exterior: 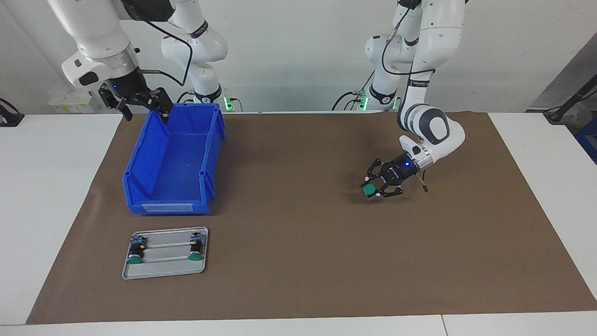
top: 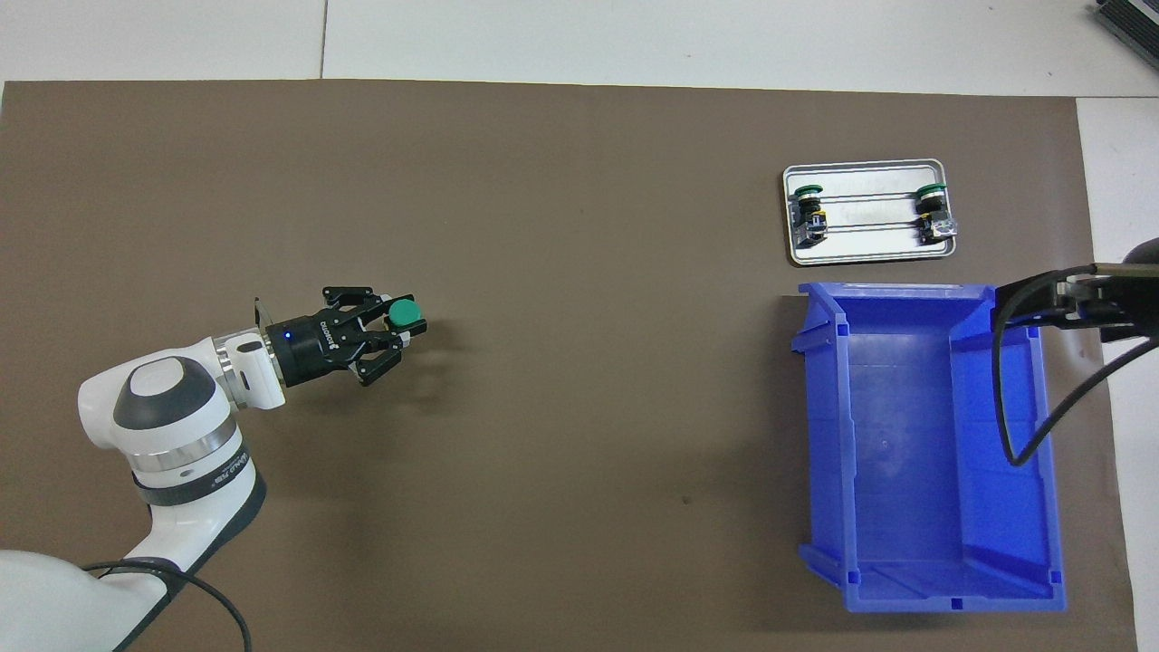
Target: Place and press button with both arms
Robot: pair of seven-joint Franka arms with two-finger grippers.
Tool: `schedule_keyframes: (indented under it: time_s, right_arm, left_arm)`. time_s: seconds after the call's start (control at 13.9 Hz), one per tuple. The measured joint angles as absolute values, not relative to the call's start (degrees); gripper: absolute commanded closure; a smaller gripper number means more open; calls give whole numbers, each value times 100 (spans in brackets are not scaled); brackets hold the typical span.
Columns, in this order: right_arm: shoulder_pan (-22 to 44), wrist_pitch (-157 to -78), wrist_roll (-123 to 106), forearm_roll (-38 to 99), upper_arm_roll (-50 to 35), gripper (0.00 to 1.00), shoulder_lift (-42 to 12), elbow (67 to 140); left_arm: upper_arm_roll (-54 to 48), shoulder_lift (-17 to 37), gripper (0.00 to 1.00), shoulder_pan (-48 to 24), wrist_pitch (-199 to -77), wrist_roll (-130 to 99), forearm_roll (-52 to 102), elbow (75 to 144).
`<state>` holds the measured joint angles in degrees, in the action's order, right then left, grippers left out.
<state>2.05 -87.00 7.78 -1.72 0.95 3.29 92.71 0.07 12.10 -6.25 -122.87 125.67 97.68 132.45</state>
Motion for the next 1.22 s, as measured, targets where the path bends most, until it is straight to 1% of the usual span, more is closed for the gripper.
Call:
schedule_keyframes:
  time_s: [0.29,0.57,0.79,1.08,1.22]
  right_arm:
    - [207,-8700,778,-172,95,0,329,9271]
    - [207,-8700,778,-172,95,0,329,9271]
    - [207,-8700,778,-172,95,0,329,9271]
    - [207,-8700,778,-172,95,0,329,9271]
    - [207,-8700,778,-172,95,0,329,9271]
  left_arm:
    - [33,1245,96,-541,-11845,13090,9849,13558]
    - [59,1181,96,-133,-10971,13366,9866,13755]
    - [69,1102,97,46,-10373,13451,9866,13858]
    - [25,1071,99,32,-10096,13595,9934,13874]
    - [-14,1073,99,-216,-10050,13618,10265,13814]
